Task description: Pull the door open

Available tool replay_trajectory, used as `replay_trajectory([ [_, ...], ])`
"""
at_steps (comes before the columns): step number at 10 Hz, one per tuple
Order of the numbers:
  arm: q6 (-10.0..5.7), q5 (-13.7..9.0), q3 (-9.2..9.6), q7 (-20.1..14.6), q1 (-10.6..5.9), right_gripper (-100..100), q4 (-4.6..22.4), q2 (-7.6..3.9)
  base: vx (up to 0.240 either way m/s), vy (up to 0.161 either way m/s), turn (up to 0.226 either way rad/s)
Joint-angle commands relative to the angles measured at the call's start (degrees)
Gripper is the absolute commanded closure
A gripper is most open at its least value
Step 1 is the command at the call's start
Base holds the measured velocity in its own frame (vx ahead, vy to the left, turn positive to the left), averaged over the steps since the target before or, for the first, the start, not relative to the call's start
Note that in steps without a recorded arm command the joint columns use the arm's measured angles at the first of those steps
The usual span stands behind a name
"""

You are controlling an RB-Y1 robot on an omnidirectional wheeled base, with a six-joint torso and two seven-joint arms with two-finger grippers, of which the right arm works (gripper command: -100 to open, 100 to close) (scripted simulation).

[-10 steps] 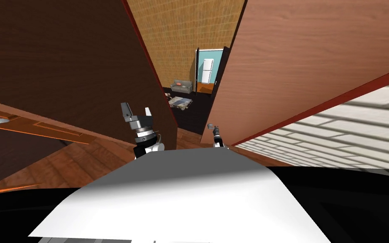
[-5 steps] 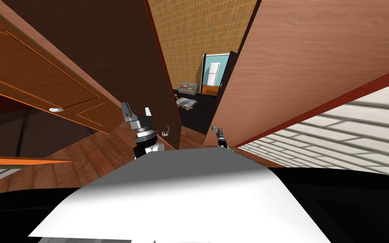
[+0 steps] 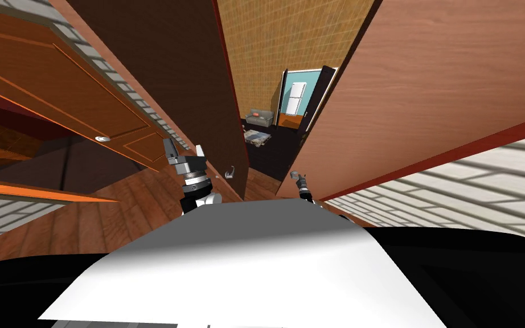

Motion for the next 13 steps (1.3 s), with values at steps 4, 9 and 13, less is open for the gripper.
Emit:
replay_trajectory([
  [4,-2.56,0.4,1.82,-3.3,3.0,100,-0.6,-2.53,-0.099,-0.004,0.067],
  [9,-6.54,0.9,4.49,-6.1,5.74,100,-0.7,-4.72,-0.193,-0.036,0.122],
  [13,-7.82,1.1,5.64,-7.4,7.99,100,-2.1,-6.27,-0.161,-0.053,0.076],
])
